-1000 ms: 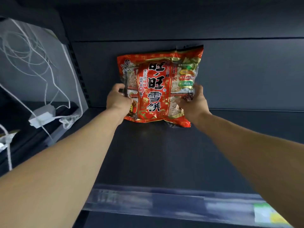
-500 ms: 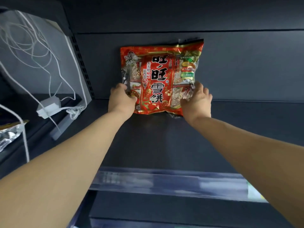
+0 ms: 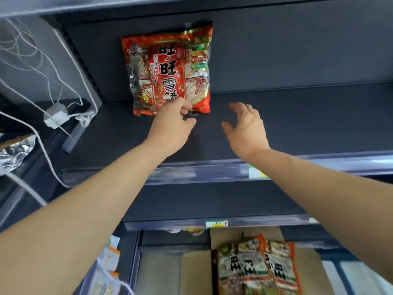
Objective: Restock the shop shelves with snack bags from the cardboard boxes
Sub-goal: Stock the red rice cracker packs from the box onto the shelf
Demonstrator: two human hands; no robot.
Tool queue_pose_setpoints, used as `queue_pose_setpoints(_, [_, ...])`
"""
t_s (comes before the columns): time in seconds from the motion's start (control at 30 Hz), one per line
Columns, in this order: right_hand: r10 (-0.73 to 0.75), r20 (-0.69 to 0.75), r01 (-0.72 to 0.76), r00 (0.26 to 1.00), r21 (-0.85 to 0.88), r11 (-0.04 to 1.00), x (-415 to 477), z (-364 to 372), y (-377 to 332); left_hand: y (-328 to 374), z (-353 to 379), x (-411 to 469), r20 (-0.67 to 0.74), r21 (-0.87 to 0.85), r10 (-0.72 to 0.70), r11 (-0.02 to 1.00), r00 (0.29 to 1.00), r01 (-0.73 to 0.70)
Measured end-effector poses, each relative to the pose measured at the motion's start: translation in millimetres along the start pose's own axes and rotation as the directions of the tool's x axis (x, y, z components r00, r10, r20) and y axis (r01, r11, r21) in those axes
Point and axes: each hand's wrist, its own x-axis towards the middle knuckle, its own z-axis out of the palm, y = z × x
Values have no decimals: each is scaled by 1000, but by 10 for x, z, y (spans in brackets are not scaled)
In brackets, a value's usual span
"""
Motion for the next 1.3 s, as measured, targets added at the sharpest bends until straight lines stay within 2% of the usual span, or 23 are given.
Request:
queue_pose_setpoints(0.2, [61, 6, -61, 998, -55, 997, -591, -993, 718, 1137, 652, -564, 167, -44, 106, 994, 980, -100])
queue_pose_setpoints(0.4, [214, -17, -213, 977, -187, 959, -1404, -2270, 2007, 2562, 1630, -1259, 373, -136, 245, 969, 895, -208])
queue_pose_setpoints(0.5, [343, -56, -347, 938, -208, 915, -1875, -2929, 2688, 3298, 2200, -1702, 464, -206, 298, 952, 834, -225])
queue_pose_setpoints(0.67, [580, -34, -572, 814, -222, 790, -2559, -3787, 3880, 4418, 3207, -2371, 614, -297, 325, 939, 720, -171])
queue_pose_setpoints(0.8, [712, 61, -685, 699, -229, 692, -2902, -4177, 4556, 4856, 3941, -2634, 729, -210, 192, 976, 657, -52])
queue_pose_setpoints(0.93, [754, 220, -700, 619, -280, 657, -3008, -4167, 4983, 4820, 4451, -2694, 739, 7, -107, 989, 665, 150])
queue_pose_setpoints(1.0, [763, 288, -709, 579, -284, 645, -2984, -4069, 5148, 4711, 4632, -2684, 690, 115, -295, 946, 661, 303])
queue_pose_setpoints(1.07, [765, 357, -709, 536, -301, 638, -2925, -3977, 5266, 4605, 4759, -2670, 655, 163, -469, 854, 593, 494])
queue_pose_setpoints(1.17, [759, 435, -696, 484, -335, 635, -2818, -3854, 5356, 4447, 4890, -2673, 667, 172, -563, 754, 488, 634])
queue_pose_setpoints(1.3, [742, 543, -755, 392, -270, 597, -2778, -3640, 5588, 4350, 4967, -2602, 677, 142, -587, 697, 445, 703])
